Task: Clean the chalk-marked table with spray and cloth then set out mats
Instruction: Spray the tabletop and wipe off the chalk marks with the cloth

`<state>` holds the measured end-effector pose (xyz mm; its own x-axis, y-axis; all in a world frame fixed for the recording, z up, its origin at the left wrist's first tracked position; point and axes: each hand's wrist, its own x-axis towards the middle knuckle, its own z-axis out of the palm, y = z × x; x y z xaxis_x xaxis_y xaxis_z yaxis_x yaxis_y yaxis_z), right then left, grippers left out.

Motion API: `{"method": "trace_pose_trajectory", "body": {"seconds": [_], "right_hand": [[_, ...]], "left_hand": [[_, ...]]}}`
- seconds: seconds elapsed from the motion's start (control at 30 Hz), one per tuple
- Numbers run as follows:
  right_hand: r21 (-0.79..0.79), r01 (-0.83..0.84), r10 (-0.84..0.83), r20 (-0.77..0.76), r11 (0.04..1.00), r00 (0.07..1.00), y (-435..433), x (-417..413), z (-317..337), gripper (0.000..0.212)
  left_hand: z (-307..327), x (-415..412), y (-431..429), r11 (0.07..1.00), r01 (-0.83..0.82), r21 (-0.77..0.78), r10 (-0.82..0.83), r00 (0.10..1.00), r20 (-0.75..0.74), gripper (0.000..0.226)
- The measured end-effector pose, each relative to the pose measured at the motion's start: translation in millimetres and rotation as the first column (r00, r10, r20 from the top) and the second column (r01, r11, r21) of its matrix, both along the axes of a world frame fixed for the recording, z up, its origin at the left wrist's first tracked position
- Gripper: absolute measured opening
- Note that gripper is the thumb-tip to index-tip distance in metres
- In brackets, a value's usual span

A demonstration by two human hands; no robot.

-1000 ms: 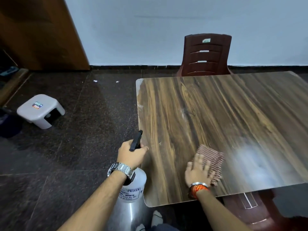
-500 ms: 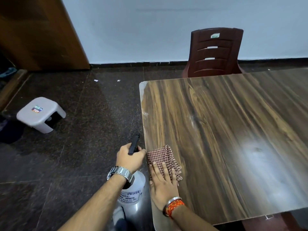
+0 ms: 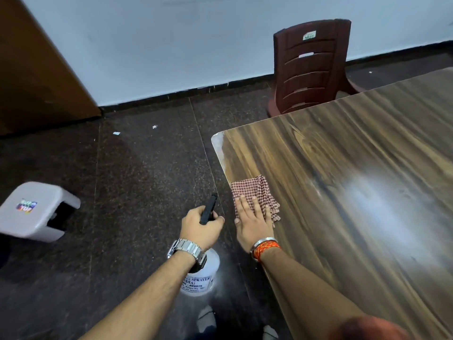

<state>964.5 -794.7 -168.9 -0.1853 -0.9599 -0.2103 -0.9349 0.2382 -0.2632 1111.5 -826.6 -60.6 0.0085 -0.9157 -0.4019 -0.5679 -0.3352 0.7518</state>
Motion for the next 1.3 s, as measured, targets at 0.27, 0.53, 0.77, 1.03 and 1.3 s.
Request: {"method": "trace_pose_trajectory", "body": {"seconds": [0.27,0.53,0.77,1.03,1.3], "right_hand": [[0.018,-0.007,0.007,0.025,1.000,1.000,-76,2,1,0.057],[0.022,-0.121,0.119,0.072,0.992,0.990,-207,-16,4,0.057],[0.002,0.065,-0.065,0.085,0.998,0.994,-237,-67,7,0.057],[0.012,0.809,-0.808,0.052,0.588,0.586,-122,-160,2,0.056],[0.022,0.999,-0.998,0.033,-0.043,-0.044,-54,-123,2,0.052]], "left_hand": [[3,-2,-86,1.000,0.009,0.009,-0.009,1.000,-0.005,0.011],[11,-16,-182,0.998,0.052,-0.031,-0.050,0.997,0.062,0.011],[15,-45,-237,0.993,0.109,-0.040,-0.105,0.991,0.088,0.009],[18,-123,-253,0.912,0.409,0.010,-0.409,0.910,0.064,0.009],[35,-166,-282,0.764,0.645,-0.010,-0.645,0.764,0.011,0.010]]}}
